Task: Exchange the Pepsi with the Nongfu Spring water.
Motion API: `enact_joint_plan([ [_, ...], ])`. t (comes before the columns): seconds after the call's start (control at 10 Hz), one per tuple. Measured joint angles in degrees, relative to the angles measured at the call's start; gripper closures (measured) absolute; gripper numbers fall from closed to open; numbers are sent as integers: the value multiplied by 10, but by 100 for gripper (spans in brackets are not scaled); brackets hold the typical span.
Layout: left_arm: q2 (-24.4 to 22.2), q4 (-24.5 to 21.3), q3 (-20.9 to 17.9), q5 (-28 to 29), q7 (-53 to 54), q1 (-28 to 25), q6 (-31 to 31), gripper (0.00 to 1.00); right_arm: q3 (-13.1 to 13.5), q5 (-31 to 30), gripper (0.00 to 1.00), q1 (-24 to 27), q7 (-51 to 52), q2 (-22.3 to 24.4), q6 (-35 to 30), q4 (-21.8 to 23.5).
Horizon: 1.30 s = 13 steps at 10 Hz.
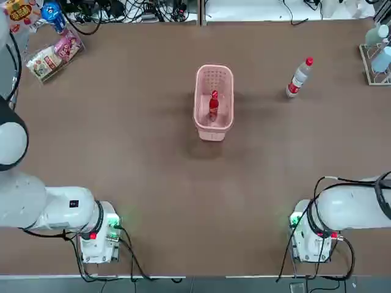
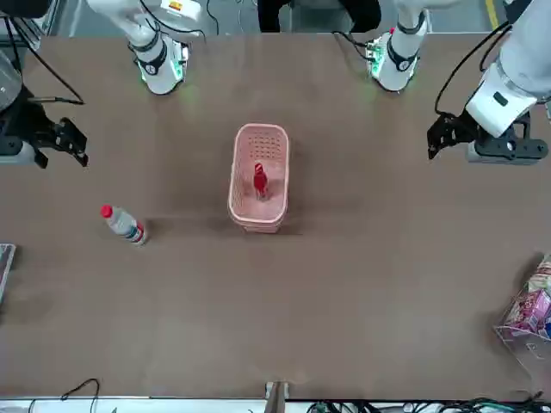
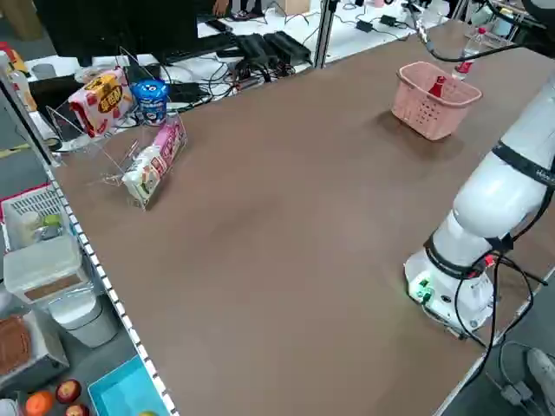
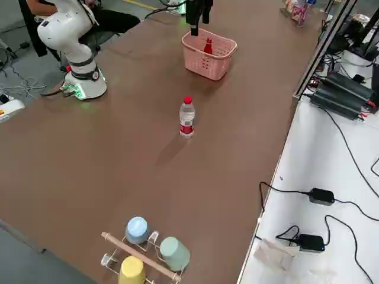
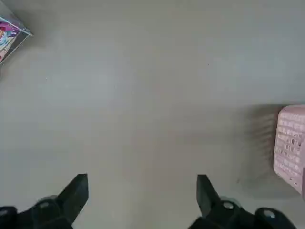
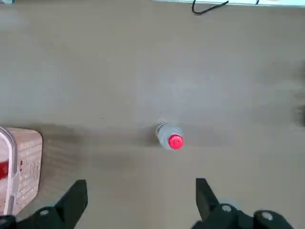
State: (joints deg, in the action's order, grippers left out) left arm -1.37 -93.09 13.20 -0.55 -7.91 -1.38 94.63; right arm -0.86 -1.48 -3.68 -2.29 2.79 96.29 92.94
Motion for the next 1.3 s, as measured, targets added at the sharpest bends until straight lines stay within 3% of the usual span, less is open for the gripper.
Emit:
enact_joint_plan([
  [0.4,1,3,7,-20,-28,5,0,0,0,0,0,0,0,0,0,0],
  [0.7,33,5,74,-25,-112,22,24,0,1,0,0,0,0,-1,21,21],
  [0.9,67,6,121,-2,-180,57,53,0,3,0,0,1,0,-1,79,81],
  [1.3,168,52,134,63,-340,183,83,0,9,0,0,26,30,32,247,244],
])
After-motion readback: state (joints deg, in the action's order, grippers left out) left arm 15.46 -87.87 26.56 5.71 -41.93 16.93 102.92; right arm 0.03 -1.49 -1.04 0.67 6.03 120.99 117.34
